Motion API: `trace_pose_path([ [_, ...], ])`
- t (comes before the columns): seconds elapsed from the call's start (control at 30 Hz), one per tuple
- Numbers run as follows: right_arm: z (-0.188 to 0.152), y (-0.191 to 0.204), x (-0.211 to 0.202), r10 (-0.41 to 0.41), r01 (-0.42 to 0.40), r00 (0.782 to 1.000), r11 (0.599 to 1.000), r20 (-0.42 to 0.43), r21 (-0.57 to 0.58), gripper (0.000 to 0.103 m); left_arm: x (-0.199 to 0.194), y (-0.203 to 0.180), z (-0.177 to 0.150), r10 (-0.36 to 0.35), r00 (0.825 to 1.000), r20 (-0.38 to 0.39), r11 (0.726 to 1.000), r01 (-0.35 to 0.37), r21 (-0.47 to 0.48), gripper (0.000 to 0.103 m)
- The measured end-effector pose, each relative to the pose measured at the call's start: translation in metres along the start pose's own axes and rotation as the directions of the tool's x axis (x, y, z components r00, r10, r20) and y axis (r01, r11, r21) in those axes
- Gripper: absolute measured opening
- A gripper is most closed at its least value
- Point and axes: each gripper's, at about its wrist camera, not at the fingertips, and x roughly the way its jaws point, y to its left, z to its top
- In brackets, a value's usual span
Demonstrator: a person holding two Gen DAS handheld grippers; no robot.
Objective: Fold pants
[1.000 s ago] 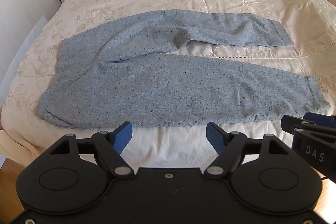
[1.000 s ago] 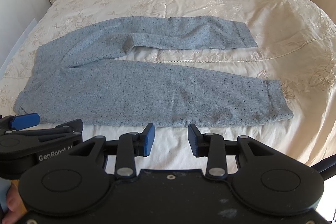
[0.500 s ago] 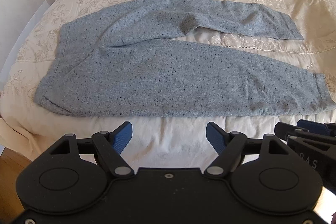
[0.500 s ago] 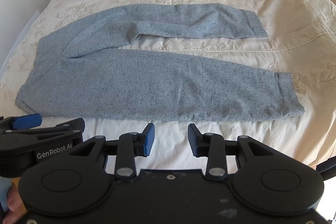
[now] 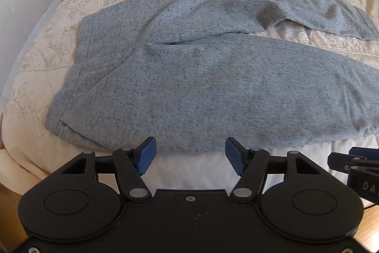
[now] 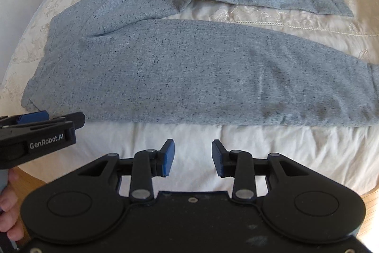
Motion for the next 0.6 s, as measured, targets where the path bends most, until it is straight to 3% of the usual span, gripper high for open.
trace_pose_path([
  [0.17, 0.023, 0.034, 0.040, -0.093, 0.093, 0.996, 0.994, -0.007, -0.053, 0.037, 0.041, 0.015, 0.015, -0.013, 1.000, -0.003, 0.998, 0.013, 0.063, 0.067],
  [0.37, 0.049, 0.059, 0.083, -0.120, 0.114, 0.992, 0.987, -0.044, -0.113, 0.036, 0.085, 0.020, 0.026, -0.013, 0.998, -0.056, 0.991, 0.020, 0.129, 0.067],
  [0.6, 0.056, 0.058, 0.120, -0.146, 0.136, 0.985, 0.985, -0.089, -0.105, 0.036, 0.111, 0.027, 0.019, -0.065, 0.994, -0.090, 0.989, 0.076, 0.124, 0.071],
])
